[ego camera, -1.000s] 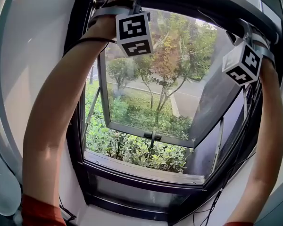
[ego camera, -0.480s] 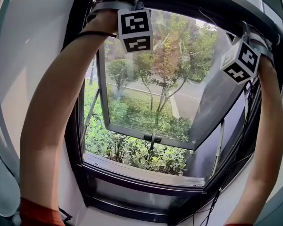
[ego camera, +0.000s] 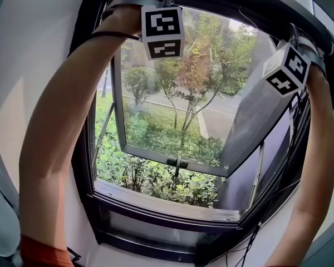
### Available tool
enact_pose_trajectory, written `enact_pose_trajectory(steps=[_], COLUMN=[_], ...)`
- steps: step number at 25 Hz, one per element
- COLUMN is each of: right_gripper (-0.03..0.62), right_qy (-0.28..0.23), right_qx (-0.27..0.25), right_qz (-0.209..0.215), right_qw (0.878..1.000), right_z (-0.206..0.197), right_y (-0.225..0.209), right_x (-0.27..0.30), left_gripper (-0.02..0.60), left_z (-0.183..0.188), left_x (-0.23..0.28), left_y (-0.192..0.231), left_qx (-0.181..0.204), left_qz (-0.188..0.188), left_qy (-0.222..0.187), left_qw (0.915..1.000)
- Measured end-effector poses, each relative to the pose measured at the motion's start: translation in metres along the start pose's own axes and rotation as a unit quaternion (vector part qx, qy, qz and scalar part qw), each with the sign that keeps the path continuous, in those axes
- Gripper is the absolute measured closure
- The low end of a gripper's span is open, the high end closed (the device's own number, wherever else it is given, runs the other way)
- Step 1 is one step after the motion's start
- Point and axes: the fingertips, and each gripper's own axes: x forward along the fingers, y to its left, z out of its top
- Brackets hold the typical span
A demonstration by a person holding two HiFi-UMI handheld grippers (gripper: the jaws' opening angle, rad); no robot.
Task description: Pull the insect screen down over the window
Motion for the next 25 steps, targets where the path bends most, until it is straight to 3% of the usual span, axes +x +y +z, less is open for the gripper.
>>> enact_pose_trajectory(steps=[8, 25], right_gripper=[0.382, 0.391], right_qy=[0.011, -0.018], right_qx=[-0.007, -0.002], right_qz=[0.021, 0.038], right_qw=[1.0, 0.999], right_z=[0.001, 0.003], right_y=[0.006, 0.035], right_x=[-0.007, -0.032], left_gripper=[0.344, 0.347], left_z=[-0.001, 0.0], left_x=[-0.006, -0.033], left_y=[-0.004, -0.029], left_qx=[-0.006, -0.011], left_qz=[-0.001, -0.02], left_qy=[-0.005, -0.025], left_qw=[1.0, 0.9994])
